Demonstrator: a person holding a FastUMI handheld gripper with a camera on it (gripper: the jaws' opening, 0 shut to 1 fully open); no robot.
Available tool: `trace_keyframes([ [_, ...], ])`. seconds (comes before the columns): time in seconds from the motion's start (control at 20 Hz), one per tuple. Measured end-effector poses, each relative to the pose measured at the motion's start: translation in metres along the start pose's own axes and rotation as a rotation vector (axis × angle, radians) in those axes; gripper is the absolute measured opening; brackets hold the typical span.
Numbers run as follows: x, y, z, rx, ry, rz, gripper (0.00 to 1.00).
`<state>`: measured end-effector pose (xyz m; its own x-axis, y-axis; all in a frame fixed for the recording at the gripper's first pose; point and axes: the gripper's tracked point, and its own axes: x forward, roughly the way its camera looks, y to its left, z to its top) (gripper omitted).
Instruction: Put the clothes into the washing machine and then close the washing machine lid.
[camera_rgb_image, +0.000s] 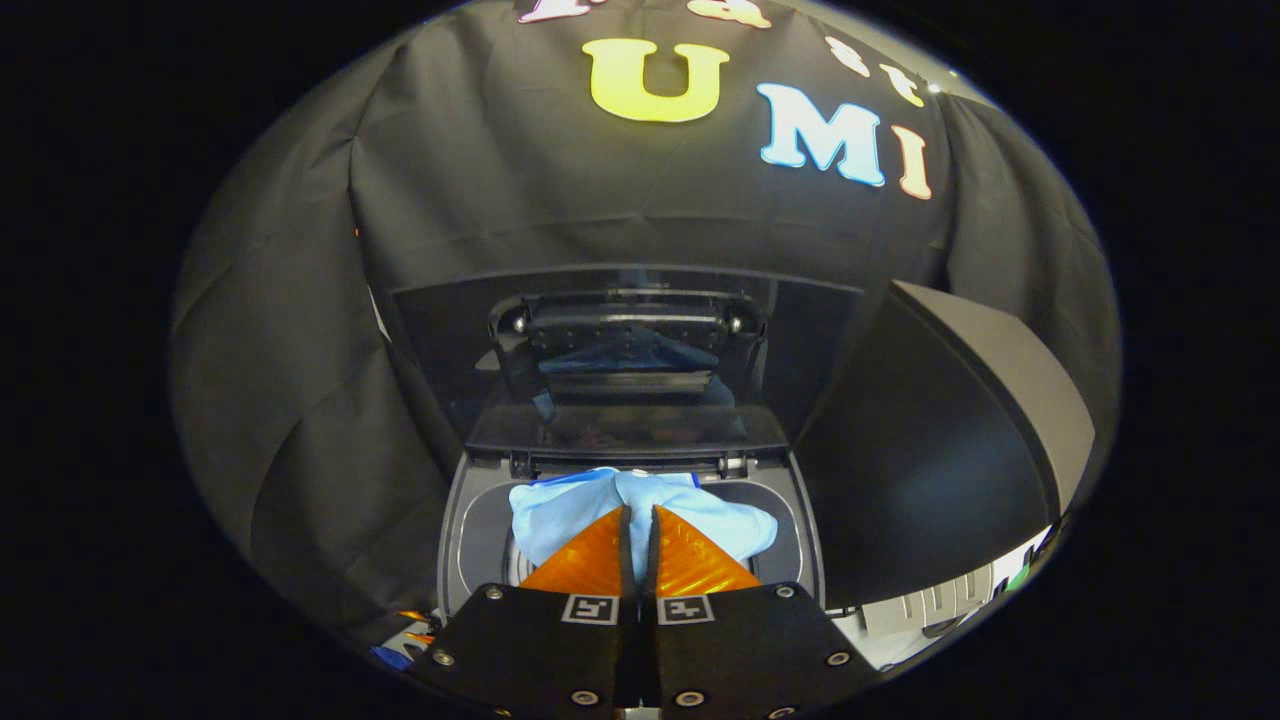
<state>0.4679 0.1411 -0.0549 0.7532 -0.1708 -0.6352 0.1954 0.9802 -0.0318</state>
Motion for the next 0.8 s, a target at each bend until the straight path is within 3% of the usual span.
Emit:
trace_keyframes([
  [0.45, 0.075, 0.004, -0.064, -0.029, 0.183, 0.053, 0.0],
  [0.8, 0.107, 0.01, -0.133, -0.069, 0.333, 0.101, 0.0],
])
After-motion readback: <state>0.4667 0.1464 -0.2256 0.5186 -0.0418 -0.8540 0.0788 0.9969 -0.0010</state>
